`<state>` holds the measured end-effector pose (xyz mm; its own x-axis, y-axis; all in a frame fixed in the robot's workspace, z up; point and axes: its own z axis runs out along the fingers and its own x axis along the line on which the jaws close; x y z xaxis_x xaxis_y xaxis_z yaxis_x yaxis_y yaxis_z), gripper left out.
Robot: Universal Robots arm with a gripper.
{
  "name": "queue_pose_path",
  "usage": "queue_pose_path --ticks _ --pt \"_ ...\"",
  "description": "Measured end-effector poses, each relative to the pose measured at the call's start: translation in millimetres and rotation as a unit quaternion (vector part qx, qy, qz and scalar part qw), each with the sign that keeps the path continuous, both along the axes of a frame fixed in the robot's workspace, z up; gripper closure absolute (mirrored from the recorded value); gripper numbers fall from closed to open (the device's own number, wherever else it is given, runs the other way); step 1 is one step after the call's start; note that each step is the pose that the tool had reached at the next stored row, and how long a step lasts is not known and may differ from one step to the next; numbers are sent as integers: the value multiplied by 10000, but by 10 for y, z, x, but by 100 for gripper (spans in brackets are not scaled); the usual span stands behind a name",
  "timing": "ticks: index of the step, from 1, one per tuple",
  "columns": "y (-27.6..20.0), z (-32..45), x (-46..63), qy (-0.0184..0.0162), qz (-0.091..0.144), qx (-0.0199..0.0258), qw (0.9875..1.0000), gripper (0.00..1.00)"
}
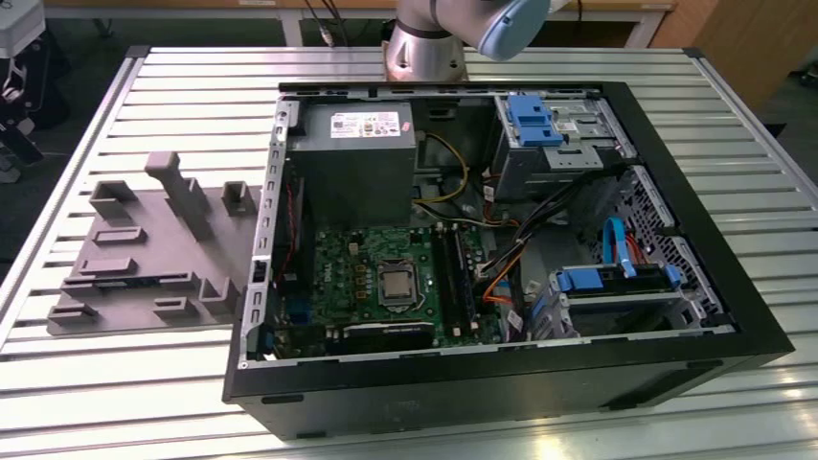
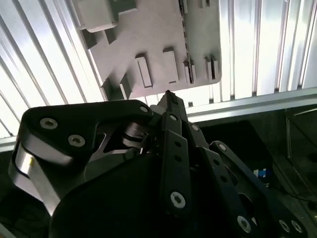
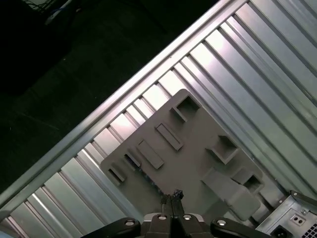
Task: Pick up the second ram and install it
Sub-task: 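Pick up the second ram and move it above second insertion slot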
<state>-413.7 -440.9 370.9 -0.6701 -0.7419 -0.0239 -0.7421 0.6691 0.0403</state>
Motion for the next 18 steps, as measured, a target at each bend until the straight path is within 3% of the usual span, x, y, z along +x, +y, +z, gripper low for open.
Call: queue_pose_path --ticks 4,9,13,18 --pt "0 -2 -1 0 274 -1 9996 89" --pt "0 -7 -2 0 597 -1 9982 89" --pt "0 -11 -3 0 930 -1 9957 89" --pt "0 -18 -3 0 1293 -1 9916 89"
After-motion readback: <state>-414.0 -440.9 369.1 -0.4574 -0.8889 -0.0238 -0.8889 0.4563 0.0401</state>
